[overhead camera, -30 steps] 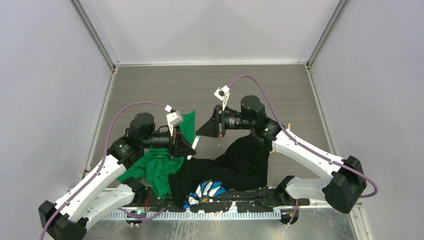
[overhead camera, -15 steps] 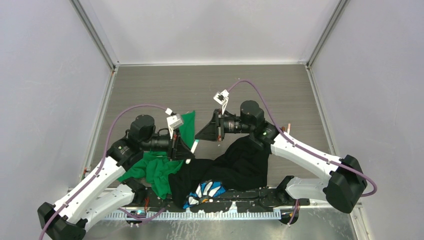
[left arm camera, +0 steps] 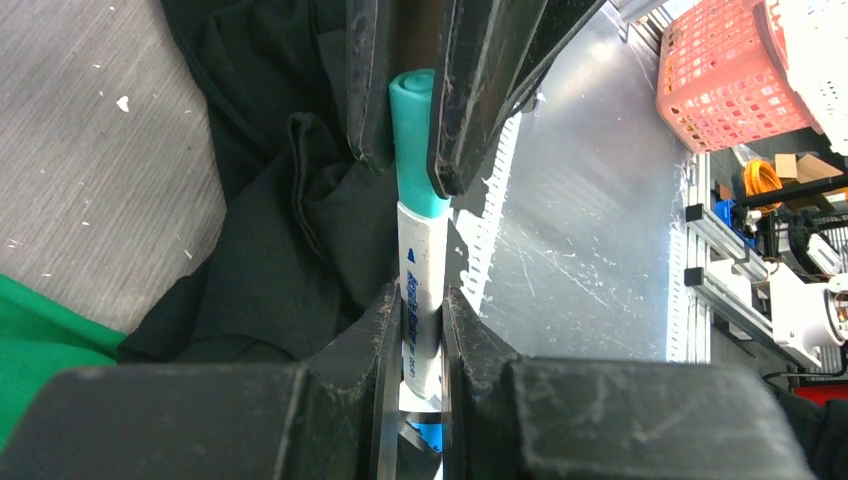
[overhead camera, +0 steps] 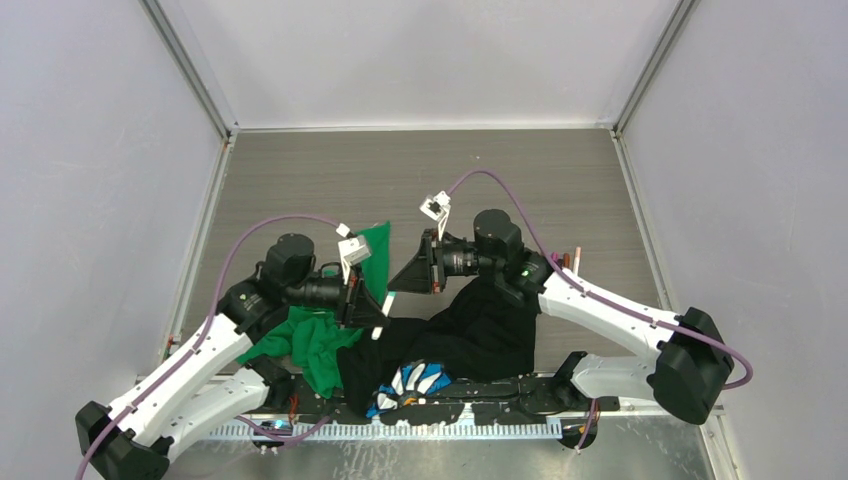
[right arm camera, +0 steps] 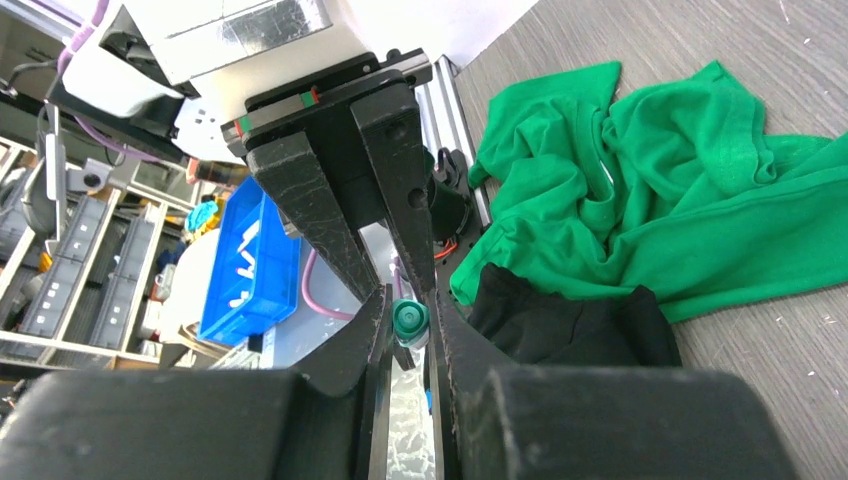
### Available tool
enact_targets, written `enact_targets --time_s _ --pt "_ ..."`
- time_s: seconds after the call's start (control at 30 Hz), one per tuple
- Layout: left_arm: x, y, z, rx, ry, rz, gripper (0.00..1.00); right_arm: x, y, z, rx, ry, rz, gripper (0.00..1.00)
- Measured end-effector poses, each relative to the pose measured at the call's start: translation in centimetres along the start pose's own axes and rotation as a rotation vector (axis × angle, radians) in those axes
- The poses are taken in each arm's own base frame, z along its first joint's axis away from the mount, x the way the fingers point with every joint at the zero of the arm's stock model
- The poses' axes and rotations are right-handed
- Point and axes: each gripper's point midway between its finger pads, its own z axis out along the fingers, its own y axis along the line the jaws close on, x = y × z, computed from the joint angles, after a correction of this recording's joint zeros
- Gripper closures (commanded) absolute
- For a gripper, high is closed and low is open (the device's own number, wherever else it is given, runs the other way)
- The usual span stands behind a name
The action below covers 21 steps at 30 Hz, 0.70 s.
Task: Insert the pens into the pen caps
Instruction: Press the pen cap onto the pen.
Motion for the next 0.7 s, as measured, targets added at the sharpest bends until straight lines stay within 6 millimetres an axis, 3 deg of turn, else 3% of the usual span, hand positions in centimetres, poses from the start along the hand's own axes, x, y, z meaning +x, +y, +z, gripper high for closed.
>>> enact_targets --time_s 0.47,0.7 --pt "0.6 0.0 0.2 0.007 0.007 -0.040 1.00 2.9 -0.7 0.2 -0.004 0.074 0.017 0.99" --pt "0.5 -0.1 0.6 0.020 0.011 -0.021 1.00 3.2 -0.5 0.5 -0.001 0.060 0.086 0.99"
